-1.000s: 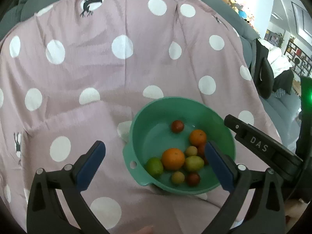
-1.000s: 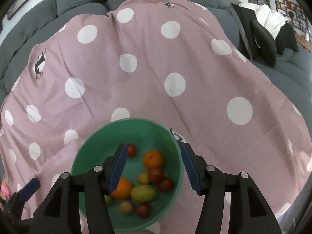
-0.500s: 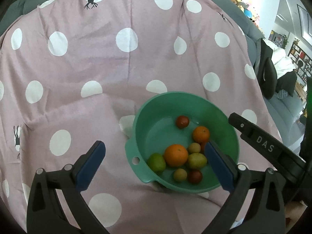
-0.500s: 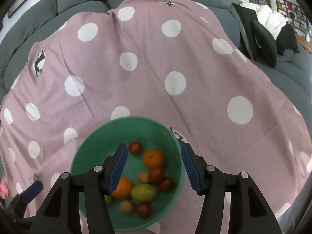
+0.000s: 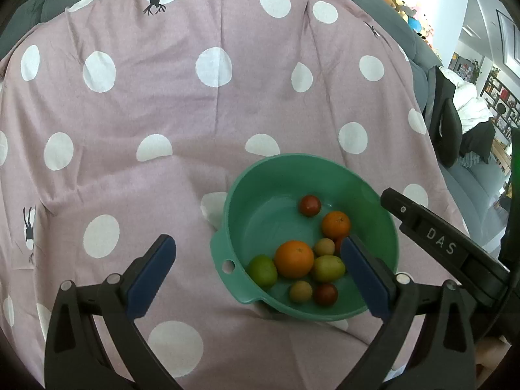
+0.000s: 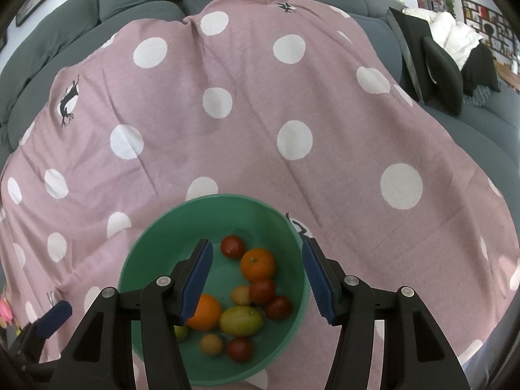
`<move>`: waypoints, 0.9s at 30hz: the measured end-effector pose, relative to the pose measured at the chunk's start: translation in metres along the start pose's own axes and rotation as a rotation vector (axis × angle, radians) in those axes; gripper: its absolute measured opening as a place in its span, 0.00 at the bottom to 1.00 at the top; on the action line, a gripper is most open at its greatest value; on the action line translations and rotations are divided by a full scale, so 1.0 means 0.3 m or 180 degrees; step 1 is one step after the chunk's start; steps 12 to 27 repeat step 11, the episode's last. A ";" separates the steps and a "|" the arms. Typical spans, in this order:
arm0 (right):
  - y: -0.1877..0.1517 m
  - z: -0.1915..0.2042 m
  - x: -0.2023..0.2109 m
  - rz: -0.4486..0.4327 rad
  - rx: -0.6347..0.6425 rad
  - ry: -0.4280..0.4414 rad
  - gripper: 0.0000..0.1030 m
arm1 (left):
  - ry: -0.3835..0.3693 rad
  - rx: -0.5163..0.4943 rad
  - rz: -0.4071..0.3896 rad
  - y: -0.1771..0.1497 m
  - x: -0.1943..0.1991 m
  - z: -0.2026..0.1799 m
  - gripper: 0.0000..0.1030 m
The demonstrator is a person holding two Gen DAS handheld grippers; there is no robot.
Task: Organize fruits
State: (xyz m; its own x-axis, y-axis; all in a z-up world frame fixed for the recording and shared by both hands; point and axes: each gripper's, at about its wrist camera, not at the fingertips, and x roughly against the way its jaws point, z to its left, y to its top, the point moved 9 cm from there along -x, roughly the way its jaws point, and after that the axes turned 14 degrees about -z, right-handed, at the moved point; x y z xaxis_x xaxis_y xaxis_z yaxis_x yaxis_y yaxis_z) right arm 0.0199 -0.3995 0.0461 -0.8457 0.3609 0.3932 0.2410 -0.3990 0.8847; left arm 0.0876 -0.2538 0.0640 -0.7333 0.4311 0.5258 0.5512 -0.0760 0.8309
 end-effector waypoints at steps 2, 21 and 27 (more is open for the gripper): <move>0.002 0.003 0.000 0.0001 0.0006 -0.0001 0.56 | -0.0003 0.0004 -0.0004 0.000 0.000 0.003 0.99; 0.005 0.005 0.003 -0.0020 0.0021 0.0001 0.56 | 0.0033 -0.0044 -0.0024 -0.001 0.021 0.017 0.99; 0.005 0.005 0.003 -0.0020 0.0021 0.0001 0.56 | 0.0033 -0.0044 -0.0024 -0.001 0.021 0.017 0.99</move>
